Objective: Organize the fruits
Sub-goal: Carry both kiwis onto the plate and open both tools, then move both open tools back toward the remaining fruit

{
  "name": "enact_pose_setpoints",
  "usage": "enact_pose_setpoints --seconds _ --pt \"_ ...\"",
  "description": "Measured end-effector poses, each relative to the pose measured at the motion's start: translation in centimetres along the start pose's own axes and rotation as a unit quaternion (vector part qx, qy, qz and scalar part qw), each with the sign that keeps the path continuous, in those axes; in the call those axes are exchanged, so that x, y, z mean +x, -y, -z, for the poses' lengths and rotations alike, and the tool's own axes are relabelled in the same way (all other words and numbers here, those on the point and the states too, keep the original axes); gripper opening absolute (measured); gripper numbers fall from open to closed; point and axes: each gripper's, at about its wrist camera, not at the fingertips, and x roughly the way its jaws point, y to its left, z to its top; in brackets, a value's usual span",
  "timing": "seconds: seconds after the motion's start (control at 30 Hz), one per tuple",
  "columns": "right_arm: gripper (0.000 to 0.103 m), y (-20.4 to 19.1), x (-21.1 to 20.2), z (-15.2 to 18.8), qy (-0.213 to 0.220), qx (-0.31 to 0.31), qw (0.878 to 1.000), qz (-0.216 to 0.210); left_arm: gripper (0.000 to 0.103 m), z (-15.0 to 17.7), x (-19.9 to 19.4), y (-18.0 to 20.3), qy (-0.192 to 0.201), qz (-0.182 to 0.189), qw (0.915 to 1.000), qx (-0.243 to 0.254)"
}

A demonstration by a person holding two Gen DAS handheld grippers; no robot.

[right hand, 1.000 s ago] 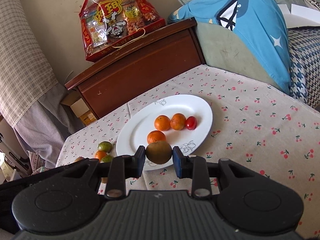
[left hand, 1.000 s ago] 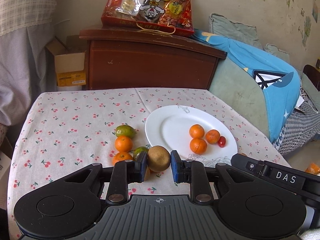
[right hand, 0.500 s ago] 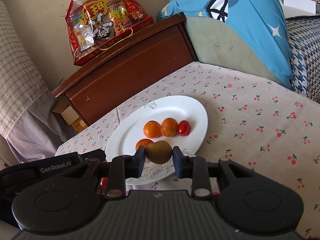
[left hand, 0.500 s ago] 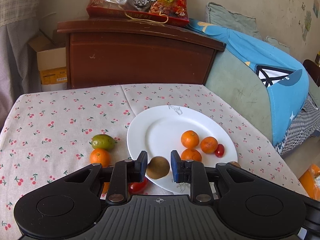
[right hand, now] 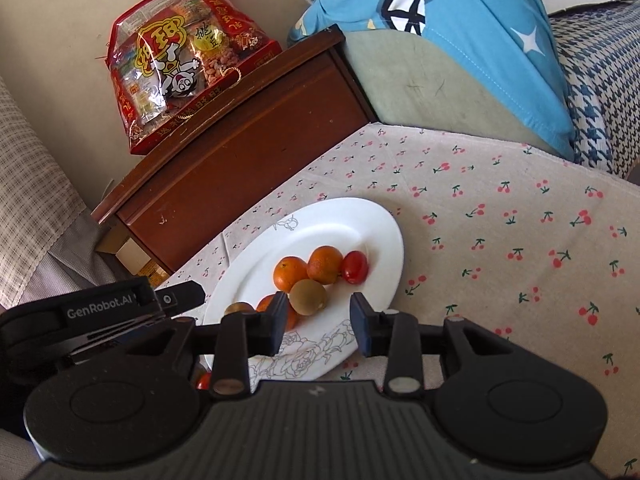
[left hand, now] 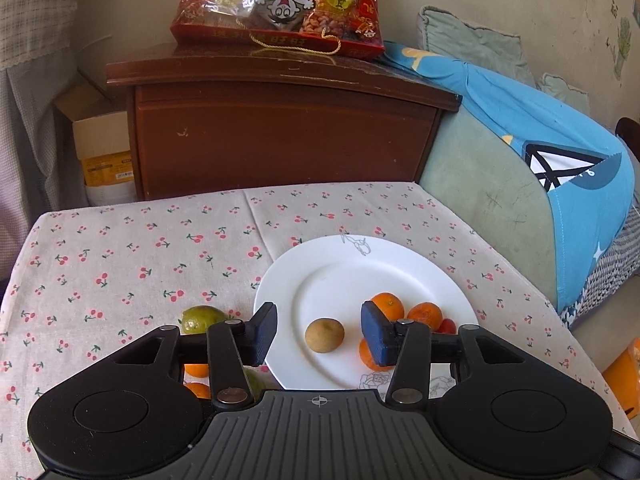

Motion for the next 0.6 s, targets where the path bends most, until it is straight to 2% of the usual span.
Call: enact_pose_setpoints --seconds 0.07,0.37,0.6 --pt "0.040 0.0 -0.1 0.0 0.000 0.003 1.000 -0.002 0.052 -0.2 -0.3 -0.5 -0.002 -0.005 1.0000 -0.006" --pt "0.042 -0.9 -0.2 0.5 -0.011 -0.021 1.000 -0.017 0.054 0.3 -2.7 -3.3 -0.009 -0.018 0.9997 -0.015" --pt "0.042 -2.6 -0.7 1.4 -0.023 -0.076 0.996 -0.034 0.054 1.5 -4.4 -5.1 -0.017 -0.028 0.9993 -0.019"
